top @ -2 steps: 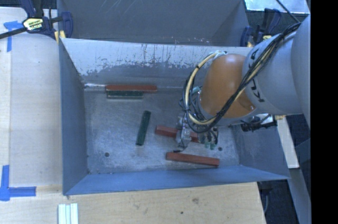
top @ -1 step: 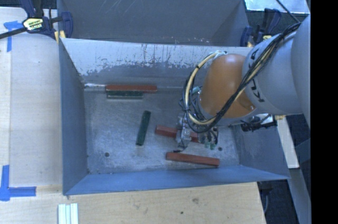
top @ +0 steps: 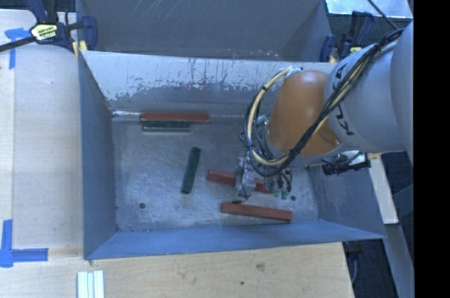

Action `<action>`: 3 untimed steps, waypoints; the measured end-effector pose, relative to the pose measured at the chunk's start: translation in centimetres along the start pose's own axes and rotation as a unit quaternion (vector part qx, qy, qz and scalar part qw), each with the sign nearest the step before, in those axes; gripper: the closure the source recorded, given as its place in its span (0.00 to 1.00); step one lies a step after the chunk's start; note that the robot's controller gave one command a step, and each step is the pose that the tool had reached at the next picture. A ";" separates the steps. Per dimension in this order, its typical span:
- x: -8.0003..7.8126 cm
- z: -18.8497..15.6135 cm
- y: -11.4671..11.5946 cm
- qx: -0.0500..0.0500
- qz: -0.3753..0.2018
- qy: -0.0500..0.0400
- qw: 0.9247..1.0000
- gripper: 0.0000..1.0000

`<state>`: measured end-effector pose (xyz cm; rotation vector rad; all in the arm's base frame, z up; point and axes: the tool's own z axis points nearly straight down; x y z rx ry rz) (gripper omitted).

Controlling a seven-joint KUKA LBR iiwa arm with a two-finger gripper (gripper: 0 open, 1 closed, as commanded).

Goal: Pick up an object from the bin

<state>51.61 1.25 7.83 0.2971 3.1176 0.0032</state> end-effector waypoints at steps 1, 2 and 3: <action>0.1 -1.5 -0.1 0.001 0.000 0.004 1.000 1.00; -0.1 -2.2 0.0 0.001 0.000 0.001 1.000 1.00; -0.1 -2.5 -0.1 0.001 0.000 0.002 1.000 1.00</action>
Offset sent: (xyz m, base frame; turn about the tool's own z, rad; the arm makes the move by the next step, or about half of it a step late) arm 0.0001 -0.0001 0.0297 0.0000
